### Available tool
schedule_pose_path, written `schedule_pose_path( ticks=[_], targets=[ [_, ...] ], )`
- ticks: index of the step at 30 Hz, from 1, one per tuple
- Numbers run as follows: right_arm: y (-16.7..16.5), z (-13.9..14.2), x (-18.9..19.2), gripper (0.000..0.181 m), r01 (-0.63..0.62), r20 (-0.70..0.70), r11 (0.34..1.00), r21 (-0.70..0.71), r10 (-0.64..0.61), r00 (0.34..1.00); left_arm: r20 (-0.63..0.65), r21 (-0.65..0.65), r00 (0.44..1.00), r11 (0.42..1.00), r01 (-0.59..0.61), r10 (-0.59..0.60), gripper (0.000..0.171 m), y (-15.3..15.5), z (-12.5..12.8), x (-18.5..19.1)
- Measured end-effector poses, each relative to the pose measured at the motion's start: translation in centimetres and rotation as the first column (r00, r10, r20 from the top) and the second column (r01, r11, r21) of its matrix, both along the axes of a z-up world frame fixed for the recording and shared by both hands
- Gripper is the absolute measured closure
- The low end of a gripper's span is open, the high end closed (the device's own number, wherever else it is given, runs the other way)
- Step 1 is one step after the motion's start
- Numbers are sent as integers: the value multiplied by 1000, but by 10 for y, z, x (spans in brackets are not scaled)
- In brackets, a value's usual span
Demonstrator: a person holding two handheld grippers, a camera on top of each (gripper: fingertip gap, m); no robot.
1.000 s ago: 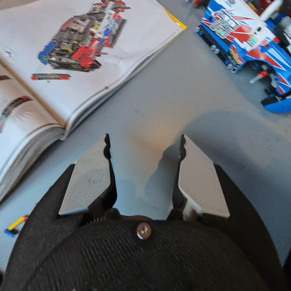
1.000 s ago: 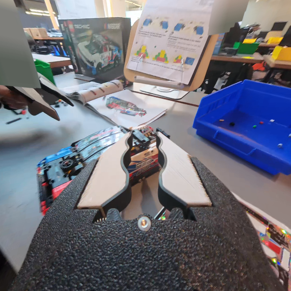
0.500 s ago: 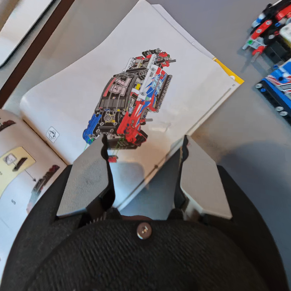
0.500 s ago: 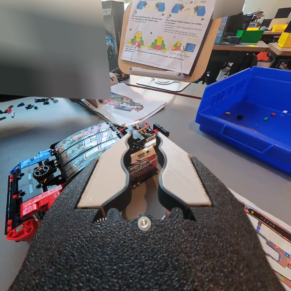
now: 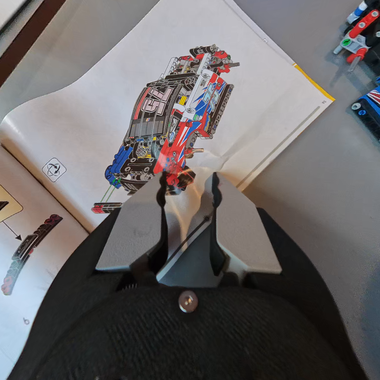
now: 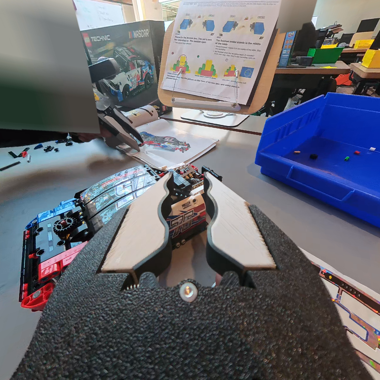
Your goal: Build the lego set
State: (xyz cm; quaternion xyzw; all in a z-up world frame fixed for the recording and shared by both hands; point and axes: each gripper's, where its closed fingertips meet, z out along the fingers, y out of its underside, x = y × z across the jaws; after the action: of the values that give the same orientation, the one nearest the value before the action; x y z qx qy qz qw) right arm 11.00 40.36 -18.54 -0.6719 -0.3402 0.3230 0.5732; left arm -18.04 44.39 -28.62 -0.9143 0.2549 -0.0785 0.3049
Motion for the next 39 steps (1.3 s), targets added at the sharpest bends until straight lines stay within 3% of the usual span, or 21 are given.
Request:
schedule_pose_path(
  ticks=[5,9,12,13,14,16,18,20,21,22,23,27,29,32,39],
  targets=[
    [-3,-3,-2,154,-4,24,1000,4,4,1000,-19,66,1000,998,-15,17,171,0,0,0],
    [-3,-6,-3,155,1,48,1000,9,-2,999,-69,101,997,994,-39,46,171,-3,1,-7],
    [-3,-7,-3,155,2,57,1000,10,-3,998,-31,87,997,994,-67,70,171,-10,8,-6],
    [-3,-7,-4,154,1,59,1000,8,-2,998,7,98,998,993,-58,58,166,-12,15,-2],
    [-3,-8,-4,155,0,60,1000,5,0,998,47,109,998,993,-48,43,141,-13,23,3],
    [-2,-8,-5,155,0,59,1000,2,0,998,82,110,996,993,-39,30,117,-10,32,12],
    [-1,-9,-5,155,1,61,1000,-3,-1,998,35,89,999,996,-28,25,80,-2,27,16],
    [-1,-10,-5,155,1,63,1000,-7,-1,998,-48,8,999,1000,-11,11,74,1,7,18],
    [-1,-10,-5,155,2,65,1000,-7,-2,998,-67,-28,998,1000,8,-10,75,1,-3,20],
    [-1,-10,-5,155,3,65,1000,-5,-3,998,-9,-18,1000,1000,-7,6,96,5,-2,23],
    [-1,-10,-5,155,4,65,1000,-4,-4,998,3,-8,1000,1000,-20,20,104,9,-2,19],
    [-2,-9,-5,155,-1,60,1000,-3,1,998,27,28,999,999,-21,21,119,12,-1,12],
    [-2,-9,-6,156,-5,58,1000,-5,5,998,27,46,999,999,-20,19,139,12,0,12],
    [-2,-9,-6,156,-7,54,1000,-5,7,998,-12,54,999,998,-38,38,154,15,1,7],
    [-3,-11,-7,156,-9,68,1000,-6,10,998,162,5,983,997,-83,81,157,16,12,6]
  ],
)
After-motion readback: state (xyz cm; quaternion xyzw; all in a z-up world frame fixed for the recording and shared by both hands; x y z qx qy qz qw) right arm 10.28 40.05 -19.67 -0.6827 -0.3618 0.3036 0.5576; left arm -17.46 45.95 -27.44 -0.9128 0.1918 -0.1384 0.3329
